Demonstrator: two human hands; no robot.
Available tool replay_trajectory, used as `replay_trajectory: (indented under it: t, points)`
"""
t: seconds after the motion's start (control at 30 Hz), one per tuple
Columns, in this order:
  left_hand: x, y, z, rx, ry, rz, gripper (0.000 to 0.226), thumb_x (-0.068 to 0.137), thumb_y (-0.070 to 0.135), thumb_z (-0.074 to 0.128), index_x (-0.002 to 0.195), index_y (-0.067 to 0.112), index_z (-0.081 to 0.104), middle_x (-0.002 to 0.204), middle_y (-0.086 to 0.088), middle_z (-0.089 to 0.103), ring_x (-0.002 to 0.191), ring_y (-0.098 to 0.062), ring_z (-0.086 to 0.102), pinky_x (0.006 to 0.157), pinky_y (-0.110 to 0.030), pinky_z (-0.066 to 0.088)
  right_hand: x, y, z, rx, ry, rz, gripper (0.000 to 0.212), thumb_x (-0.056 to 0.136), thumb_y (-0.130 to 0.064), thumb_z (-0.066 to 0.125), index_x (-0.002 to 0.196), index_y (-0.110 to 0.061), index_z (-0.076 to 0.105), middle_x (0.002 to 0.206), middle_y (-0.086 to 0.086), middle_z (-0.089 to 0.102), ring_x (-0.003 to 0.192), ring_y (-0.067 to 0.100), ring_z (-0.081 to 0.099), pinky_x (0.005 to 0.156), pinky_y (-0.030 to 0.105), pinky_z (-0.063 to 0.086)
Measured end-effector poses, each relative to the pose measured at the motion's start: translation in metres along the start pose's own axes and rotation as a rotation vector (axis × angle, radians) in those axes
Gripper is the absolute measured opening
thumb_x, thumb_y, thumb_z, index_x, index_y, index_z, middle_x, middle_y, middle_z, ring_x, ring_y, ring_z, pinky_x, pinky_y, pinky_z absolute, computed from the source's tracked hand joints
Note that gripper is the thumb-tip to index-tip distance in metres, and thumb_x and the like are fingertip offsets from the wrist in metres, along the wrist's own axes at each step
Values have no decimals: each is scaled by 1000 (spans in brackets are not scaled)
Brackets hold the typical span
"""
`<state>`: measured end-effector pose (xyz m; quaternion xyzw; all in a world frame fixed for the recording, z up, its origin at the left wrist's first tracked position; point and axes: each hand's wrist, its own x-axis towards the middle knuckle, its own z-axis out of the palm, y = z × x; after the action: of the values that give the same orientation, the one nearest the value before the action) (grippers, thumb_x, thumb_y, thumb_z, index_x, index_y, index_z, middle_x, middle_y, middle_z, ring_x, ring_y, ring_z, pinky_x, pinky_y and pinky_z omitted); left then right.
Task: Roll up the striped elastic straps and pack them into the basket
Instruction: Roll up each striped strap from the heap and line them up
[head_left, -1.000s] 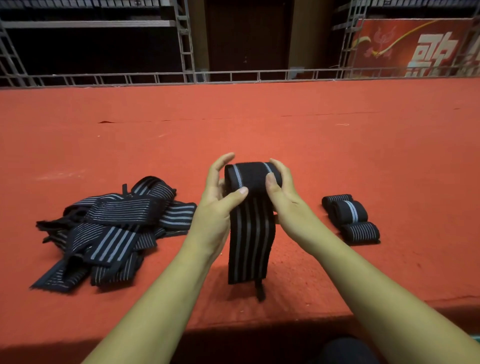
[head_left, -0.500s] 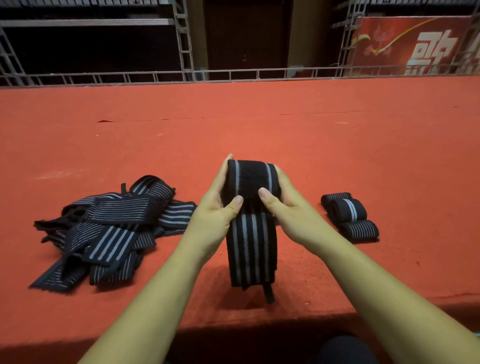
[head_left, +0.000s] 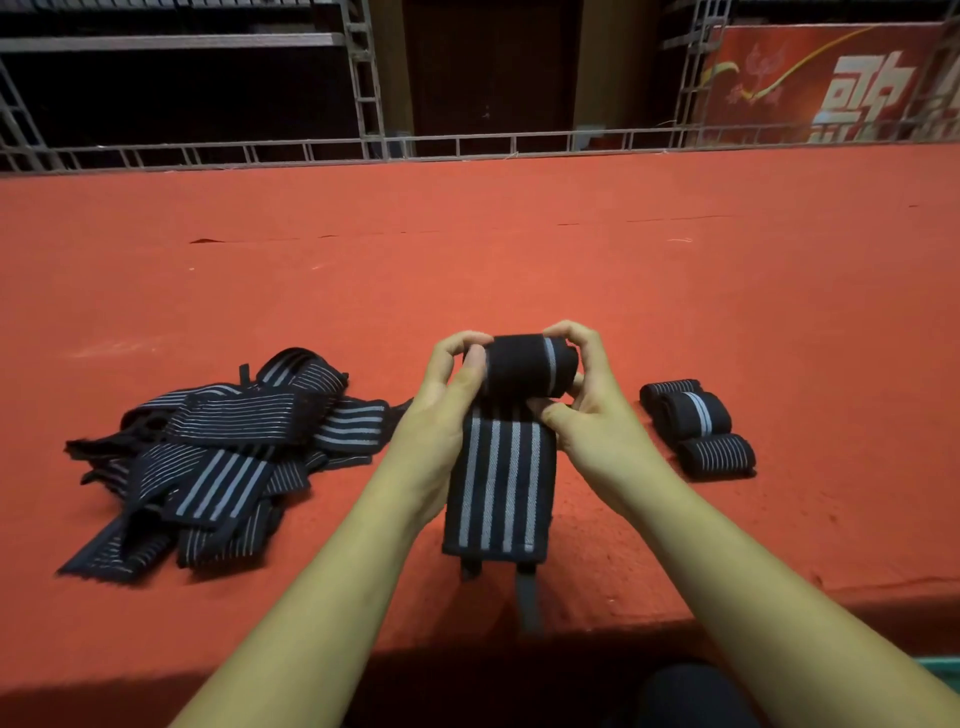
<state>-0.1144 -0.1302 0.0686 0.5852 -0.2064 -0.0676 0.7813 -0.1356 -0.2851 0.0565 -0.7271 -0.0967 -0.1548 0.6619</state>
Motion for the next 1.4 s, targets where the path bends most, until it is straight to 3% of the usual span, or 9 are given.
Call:
replay_trajectory:
  t: [0.17,0.3,0.47,0.77,0.9,1.0,1.13,1.23,1.4]
  points:
    - [1,-7,1,112,66,40,20,94,51,58,94,32,51,94,-4,59,85,-23,56,76,-45,45,1,-2,6,89,-67,126,47,81,-34,66,124,-36,45,111,-5,63,101,11,62,93,41,50]
    - [0,-17,0,94,90,92,30,90,40,58,118,45,50,117,-6,58,104,-20,60,99,-46,48,0,-8,8,-34,-36,248,84,79,-85,42,149,-39,30,145,-8,50,129,8,50,111,36,39]
    - [-6,-22,1,-75,81,4,74,86,32,59,152,29,27,146,-8,51,130,-20,56,112,-41,43,-9,-12,5,-153,-90,209,56,98,-63,31,145,-34,39,134,-15,57,120,-6,52,100,21,40]
    - [-8,-30,-10,-39,-29,17,59,87,17,53,143,25,36,135,20,59,123,-5,59,102,-26,49,-9,-2,-3,-30,-188,261,52,96,-54,53,143,-34,40,130,-14,63,118,4,62,105,47,48]
    - [-8,-32,-19,19,-84,-11,65,88,14,56,147,29,34,148,14,47,136,-16,49,114,-38,40,-14,9,-8,24,-211,264,69,88,-48,65,146,-26,37,137,-1,60,126,16,59,110,52,44]
    - [-8,-36,-15,131,-152,-13,64,97,11,58,148,37,31,136,2,60,125,-19,60,104,-35,49,-16,13,-16,118,-112,233,71,86,-22,70,148,-21,35,139,4,58,128,19,58,112,46,42]
    - [-10,-47,0,176,-164,-69,62,102,9,52,147,44,26,104,15,72,94,-8,71,76,-33,60,-20,19,-29,82,-63,144,59,94,5,60,144,-17,40,136,10,58,125,24,59,109,41,46]
    - [-8,-52,9,56,-168,-154,60,101,8,53,144,45,34,108,-1,73,96,-21,71,79,-41,60,-24,26,-40,173,-59,184,62,93,10,57,141,-26,44,127,12,60,113,26,64,99,43,53]
    - [-4,-65,30,-172,-113,-238,23,98,41,47,117,31,54,104,-10,58,85,-26,58,68,-35,53,-35,39,-58,79,-37,188,65,84,22,51,120,-33,49,94,11,54,81,22,53,74,34,47]
